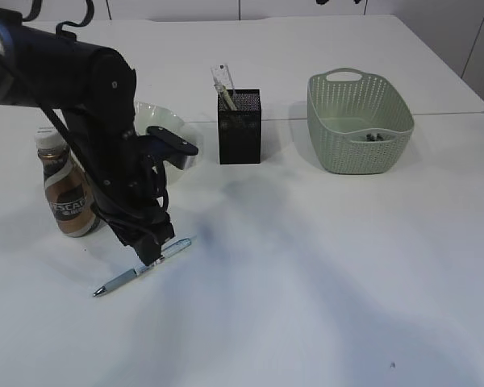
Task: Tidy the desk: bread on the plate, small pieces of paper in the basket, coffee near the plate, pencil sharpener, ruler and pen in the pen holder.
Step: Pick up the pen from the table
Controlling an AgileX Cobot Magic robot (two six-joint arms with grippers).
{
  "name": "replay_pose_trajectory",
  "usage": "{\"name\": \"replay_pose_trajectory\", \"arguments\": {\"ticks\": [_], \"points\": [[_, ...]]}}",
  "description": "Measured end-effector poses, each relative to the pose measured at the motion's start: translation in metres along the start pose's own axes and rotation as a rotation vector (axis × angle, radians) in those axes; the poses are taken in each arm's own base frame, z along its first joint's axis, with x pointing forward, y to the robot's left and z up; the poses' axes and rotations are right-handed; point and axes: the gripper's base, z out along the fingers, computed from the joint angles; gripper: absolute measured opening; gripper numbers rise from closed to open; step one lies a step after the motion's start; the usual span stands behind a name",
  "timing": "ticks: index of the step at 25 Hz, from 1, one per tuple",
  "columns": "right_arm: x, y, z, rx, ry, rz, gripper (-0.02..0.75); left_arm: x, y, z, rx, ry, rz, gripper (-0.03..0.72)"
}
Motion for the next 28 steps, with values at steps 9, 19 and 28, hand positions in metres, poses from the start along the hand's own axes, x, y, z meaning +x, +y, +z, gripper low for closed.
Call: {"name": "replay_pose_trajectory", "arguments": {"ticks": [9, 19, 28], "points": [[0.000, -0.001, 0.000, 0.010, 0.002, -0.005, 0.365, -0.009, -0.001, 0.024, 0.024, 0.006, -0.006, 0.363], [0.000, -0.002, 0.000, 0.021, 0.002, -0.009, 0.365, -0.010, 0.000, 0.047, 0.032, 0.039, 0.005, 0.363], [0.000, -0.002, 0.000, 0.023, 0.002, -0.009, 0.365, -0.012, 0.001, 0.052, 0.031, 0.035, 0.004, 0.363]]}}
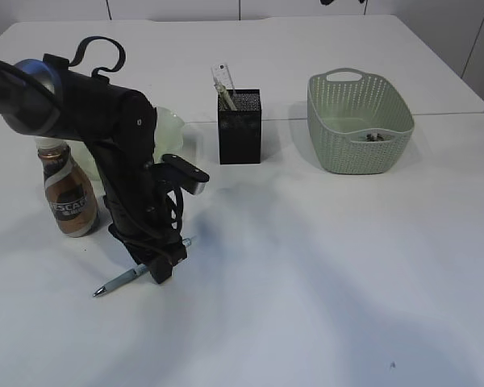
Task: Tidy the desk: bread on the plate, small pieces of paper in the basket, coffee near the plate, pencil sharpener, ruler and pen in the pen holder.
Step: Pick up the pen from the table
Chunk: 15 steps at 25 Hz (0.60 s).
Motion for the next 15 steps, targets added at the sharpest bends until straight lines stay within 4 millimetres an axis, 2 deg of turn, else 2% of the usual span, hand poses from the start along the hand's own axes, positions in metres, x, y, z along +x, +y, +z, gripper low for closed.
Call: {"name": "replay_pose_trajectory", "arguments": {"ticks": [11, 15], "points": [[0.0000, -0.0002, 0.0000, 0.002, 0.000, -0.013, 0.365, 0.0001, 0.0042, 0.0010, -0.061, 0.008, 0.054, 0.336], [0.0000, -0.0002, 0.0000, 0.002, 0.000, -0.018, 0.365, -0.0004, 0.0045, 0.0010, -0.064, 0.003, 0.058, 0.275]]}}
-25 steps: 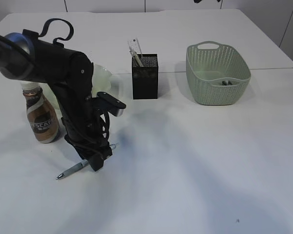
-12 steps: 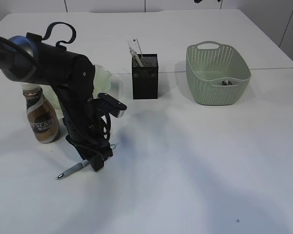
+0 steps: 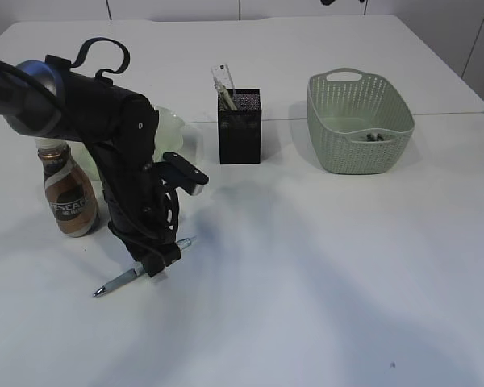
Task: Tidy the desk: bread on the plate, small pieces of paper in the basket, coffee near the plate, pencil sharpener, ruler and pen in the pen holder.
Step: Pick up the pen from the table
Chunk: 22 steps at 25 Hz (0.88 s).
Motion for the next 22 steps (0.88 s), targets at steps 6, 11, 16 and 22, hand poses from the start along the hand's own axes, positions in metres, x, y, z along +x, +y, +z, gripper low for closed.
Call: {"name": "replay_pose_trajectory", "arguments": {"ticks": [6, 11, 16, 22], "points": [[0.0000, -0.0002, 0.0000, 0.002, 0.000, -0.005, 0.366, -0.0003, 0.0001, 0.0000, -0.002, -0.003, 0.016, 0.186], [0.0000, -0.0002, 0.0000, 0.002, 0.000, -0.005, 0.365, -0.0005, 0.0003, 0.0000, -0.003, -0.005, 0.020, 0.092], [0.0000, -0.0002, 0.0000, 0.002, 0.000, -0.006, 0.365, 0.0004, -0.0002, -0.0001, 0.003, 0.005, 0.017, 0.071], [0.0000, -0.0002, 0.0000, 0.002, 0.000, -0.006, 0.365, 0.0024, -0.0027, -0.0043, 0.044, 0.074, 0.002, 0.071]]}}
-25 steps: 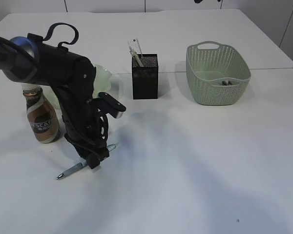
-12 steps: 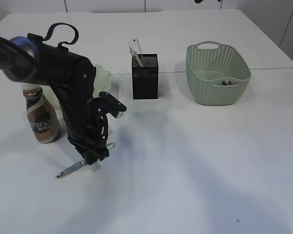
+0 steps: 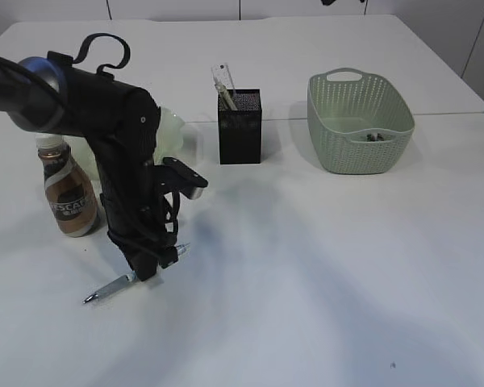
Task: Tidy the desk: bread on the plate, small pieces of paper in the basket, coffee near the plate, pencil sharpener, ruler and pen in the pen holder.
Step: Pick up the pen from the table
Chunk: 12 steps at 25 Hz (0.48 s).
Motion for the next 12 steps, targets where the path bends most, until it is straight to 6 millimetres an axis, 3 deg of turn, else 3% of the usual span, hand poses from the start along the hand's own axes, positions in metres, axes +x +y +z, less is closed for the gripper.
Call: {"name": "replay_pose_trajectory", "arguments": {"ticks": [12], "points": [[0.000, -0.008, 0.000, 0.086, 0.003, -0.029, 0.365, -0.037, 0.000, -0.074, 0.076, -0.145, -0.034, 0.071]]}}
